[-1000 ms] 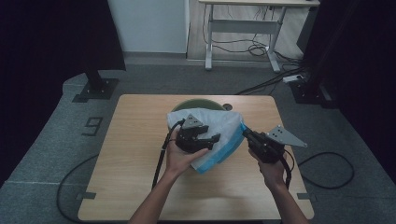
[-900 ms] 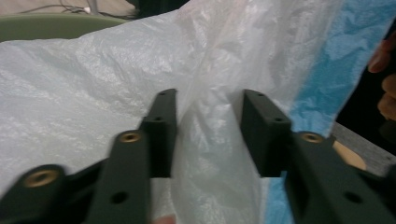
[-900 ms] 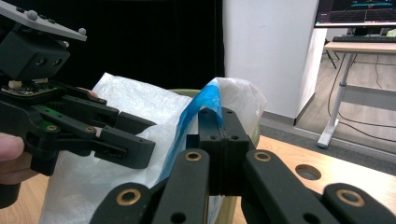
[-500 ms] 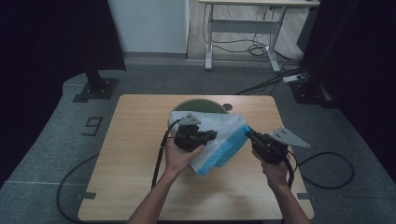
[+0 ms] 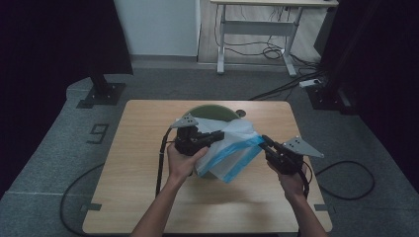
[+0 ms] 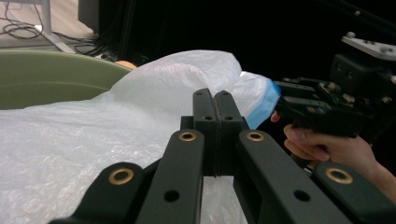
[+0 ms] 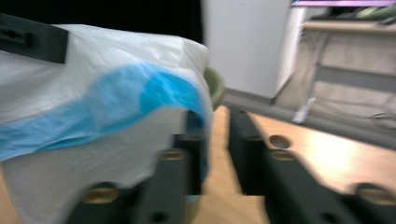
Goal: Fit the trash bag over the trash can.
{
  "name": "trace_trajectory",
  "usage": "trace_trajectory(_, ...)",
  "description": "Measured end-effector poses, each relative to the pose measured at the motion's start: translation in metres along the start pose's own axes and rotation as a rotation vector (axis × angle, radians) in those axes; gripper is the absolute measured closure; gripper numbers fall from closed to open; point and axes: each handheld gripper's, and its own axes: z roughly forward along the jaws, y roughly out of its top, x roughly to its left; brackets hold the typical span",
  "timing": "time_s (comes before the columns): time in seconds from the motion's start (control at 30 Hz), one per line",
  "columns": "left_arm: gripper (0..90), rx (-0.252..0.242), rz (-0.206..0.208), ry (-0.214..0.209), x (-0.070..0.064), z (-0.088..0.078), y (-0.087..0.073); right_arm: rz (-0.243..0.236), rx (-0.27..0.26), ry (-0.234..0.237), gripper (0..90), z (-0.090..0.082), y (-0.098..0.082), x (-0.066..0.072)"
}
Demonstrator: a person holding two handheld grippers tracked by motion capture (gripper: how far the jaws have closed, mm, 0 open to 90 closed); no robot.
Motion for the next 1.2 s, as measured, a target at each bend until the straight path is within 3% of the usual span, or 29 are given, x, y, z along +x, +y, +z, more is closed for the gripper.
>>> trace_trajectory(0.2,89.7,-0.024,-0.030,0.009,0.005,-0.003,0.000,-0.024,-0.041,0.000,60.7,-0.019,-0.002,0.008)
trace_trajectory(0.3,89.7,-0.030,-0.039,0.008,0.005,-0.004,-0.001,-0.023,-0.043,0.029,60.7,-0.025,-0.006,0.013)
trace_trajectory(0.57,89.7,-0.027,-0.057,0.021,0.007,-0.002,-0.001,-0.051,-0.062,0.095,62.9,-0.024,-0.008,0.032)
trace_trajectory(0.67,89.7,-0.026,-0.059,0.020,0.008,-0.001,-0.001,-0.057,-0.046,0.121,64.3,-0.019,-0.007,0.037)
trace_trajectory(0.83,89.7,-0.029,-0.073,0.047,0.011,-0.004,-0.001,-0.033,-0.037,0.097,65.1,-0.019,-0.006,0.039)
trace_trajectory(0.97,89.7,-0.028,-0.085,0.059,0.015,-0.003,-0.001,-0.016,-0.049,0.121,65.1,-0.029,-0.008,0.042)
trace_trajectory(1.03,89.7,-0.026,-0.089,0.057,0.015,0.000,-0.002,0.015,-0.046,0.150,65.2,-0.033,-0.008,0.043)
trace_trajectory(1.2,89.7,-0.015,-0.088,0.043,0.011,0.006,-0.004,-0.008,-0.029,0.150,65.5,-0.029,-0.008,0.045)
